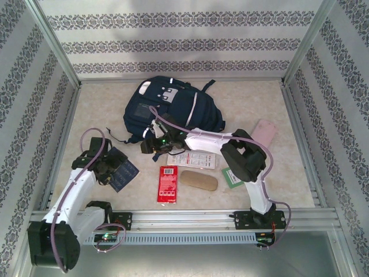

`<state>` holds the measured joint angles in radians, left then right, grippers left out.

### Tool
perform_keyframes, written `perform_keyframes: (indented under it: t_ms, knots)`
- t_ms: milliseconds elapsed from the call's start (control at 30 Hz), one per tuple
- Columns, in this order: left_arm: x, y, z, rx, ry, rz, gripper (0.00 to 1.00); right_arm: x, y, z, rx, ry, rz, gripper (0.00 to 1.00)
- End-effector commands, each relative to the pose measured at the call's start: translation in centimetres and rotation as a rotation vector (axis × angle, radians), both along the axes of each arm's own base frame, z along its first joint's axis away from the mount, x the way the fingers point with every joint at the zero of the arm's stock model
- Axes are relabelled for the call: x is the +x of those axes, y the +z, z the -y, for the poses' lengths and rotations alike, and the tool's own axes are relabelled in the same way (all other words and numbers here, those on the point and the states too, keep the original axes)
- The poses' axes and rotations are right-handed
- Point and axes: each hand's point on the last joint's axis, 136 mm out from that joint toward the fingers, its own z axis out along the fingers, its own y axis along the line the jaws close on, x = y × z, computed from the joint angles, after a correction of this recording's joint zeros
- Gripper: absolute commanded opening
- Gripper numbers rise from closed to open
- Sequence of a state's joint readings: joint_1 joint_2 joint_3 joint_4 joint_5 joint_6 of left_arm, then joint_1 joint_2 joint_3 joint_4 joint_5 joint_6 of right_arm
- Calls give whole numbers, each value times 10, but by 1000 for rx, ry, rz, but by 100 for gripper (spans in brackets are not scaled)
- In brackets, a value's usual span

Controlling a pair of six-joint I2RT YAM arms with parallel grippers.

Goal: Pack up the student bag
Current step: Move the book from the bottom-left of the table, then pick up the book from the bottom-left of the table.

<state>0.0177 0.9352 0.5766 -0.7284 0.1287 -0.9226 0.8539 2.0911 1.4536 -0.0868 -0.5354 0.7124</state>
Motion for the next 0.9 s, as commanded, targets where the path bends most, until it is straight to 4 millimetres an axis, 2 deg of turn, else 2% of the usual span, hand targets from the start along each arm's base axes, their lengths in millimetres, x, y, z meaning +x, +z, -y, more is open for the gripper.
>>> perform_keyframes:
  t_ms: [0, 100, 267, 367, 600, 700, 867]
  knots:
    - [-14, -10, -12, 5, 32, -66, 91, -10, 1, -25, 37, 57, -62, 59]
    - [-15, -20, -21, 17, 102, -80, 91, -11, -9, -41, 37, 85, -92, 58]
    - [-13, -44, -18, -33, 145, -92, 88, -9, -25, -56, 19, 111, -125, 55]
    - [-7, -49, -15, -59, 154, -52, 87, -16, -33, -64, 10, 150, -148, 53]
    - [-9, -54, -16, -60, 163, -42, 85, -33, -51, -73, 8, 210, -223, 48]
    - [-10, -57, -14, -67, 159, -42, 82, -44, -53, -78, 15, 250, -244, 45]
    - [-6, -63, -4, -132, 155, -8, 71, -57, -56, -85, 23, 290, -284, 40]
